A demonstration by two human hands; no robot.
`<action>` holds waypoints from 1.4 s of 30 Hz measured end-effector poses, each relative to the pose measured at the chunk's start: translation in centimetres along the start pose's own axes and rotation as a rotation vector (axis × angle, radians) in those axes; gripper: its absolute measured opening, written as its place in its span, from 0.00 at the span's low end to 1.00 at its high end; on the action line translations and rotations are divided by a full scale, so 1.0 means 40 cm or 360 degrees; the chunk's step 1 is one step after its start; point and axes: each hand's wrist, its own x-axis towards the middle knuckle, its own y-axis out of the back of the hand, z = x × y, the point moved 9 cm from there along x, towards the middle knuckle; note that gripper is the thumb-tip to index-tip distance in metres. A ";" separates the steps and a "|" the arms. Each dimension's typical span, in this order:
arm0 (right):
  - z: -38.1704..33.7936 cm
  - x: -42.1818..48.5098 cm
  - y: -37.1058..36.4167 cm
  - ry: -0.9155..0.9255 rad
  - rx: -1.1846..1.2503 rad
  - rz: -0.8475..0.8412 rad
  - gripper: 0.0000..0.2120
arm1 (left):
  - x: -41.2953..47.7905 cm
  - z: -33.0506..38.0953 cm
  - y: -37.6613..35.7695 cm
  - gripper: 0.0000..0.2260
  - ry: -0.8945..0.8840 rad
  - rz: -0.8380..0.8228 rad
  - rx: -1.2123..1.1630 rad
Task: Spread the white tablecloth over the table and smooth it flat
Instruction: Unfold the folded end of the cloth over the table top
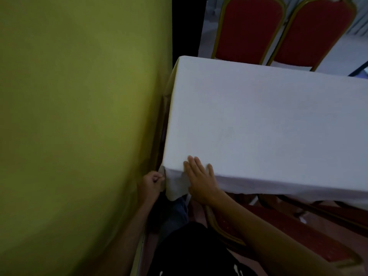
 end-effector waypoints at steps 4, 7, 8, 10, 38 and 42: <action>-0.016 0.006 -0.022 -0.0027 -0.0076 -0.0052 0.46 | 0.018 0.040 -0.028 0.09 -0.0146 -0.0107 0.0005; -0.027 0.007 -0.021 -0.0038 -0.0056 -0.0059 0.46 | 0.029 0.034 -0.025 0.07 -0.0079 -0.0046 -0.0094; -0.023 0.005 -0.020 -0.0042 -0.0061 -0.0055 0.45 | 0.029 0.039 -0.027 0.06 -0.0058 -0.0042 -0.0138; -0.020 0.003 -0.022 -0.0048 -0.0049 -0.0039 0.43 | 0.031 0.042 -0.040 0.09 -0.0051 -0.0046 -0.0236; -0.044 -0.022 -0.015 0.0265 -0.0402 0.0154 0.43 | -0.038 -0.027 0.013 0.09 -0.0368 0.0214 -0.0067; -0.035 -0.042 -0.036 0.0237 -0.0321 0.0197 0.44 | -0.010 -0.080 -0.018 0.11 -0.0254 0.0142 0.0118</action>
